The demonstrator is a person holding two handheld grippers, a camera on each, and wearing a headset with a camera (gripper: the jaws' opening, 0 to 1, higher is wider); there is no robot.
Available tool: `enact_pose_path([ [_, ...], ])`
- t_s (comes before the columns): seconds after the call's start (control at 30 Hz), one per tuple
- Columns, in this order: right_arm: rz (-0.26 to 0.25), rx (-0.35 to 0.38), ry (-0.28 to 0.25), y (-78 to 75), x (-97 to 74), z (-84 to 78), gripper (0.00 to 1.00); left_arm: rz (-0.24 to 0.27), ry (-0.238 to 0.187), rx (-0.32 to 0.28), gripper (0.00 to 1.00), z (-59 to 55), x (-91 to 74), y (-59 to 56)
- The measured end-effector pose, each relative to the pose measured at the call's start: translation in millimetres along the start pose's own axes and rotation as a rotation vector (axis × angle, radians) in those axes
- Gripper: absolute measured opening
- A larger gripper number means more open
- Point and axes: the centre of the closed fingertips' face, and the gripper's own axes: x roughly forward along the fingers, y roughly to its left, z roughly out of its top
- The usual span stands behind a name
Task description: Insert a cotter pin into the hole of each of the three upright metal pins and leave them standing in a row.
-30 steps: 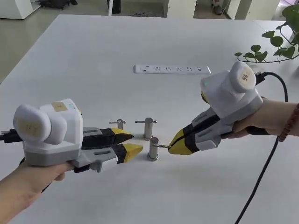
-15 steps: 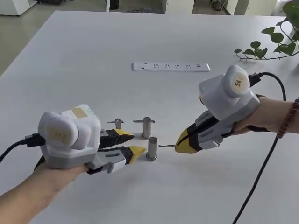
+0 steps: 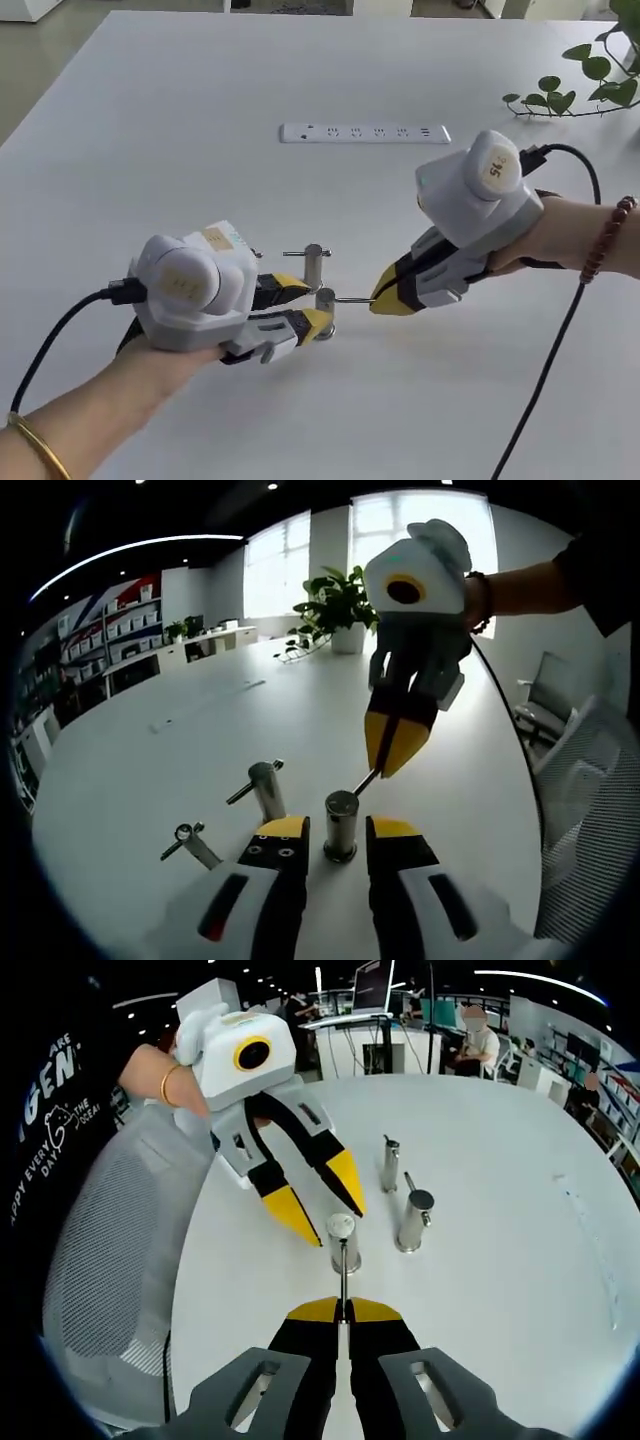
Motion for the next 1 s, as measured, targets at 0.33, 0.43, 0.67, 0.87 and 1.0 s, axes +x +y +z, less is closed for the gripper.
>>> enact_pose_path([
  [0.33,0.001,-0.008,0.001,0.4,-1.3,2.1,0.0,-0.004,-0.005,-0.009,0.15,0.4,3.8,-0.3],
  [0.43,0.0,-0.007,-0.009,1.1,-2.5,4.9,0.0,-0.007,-0.009,-0.009,0.14,1.4,4.6,-0.8],
  [0.67,0.003,-0.038,-0.002,3.7,-1.2,8.5,0.0,-0.01,-0.009,-0.012,0.12,0.9,6.6,-2.1],
  [0.87,0.011,-0.074,0.009,4.4,2.9,12.5,0.0,-0.019,-0.008,-0.01,0.12,0.3,6.6,-4.1],
  [1.0,0.006,-0.109,0.025,2.7,6.7,13.4,0.0,-0.025,-0.008,-0.009,0.12,0.1,6.8,-4.1],
])
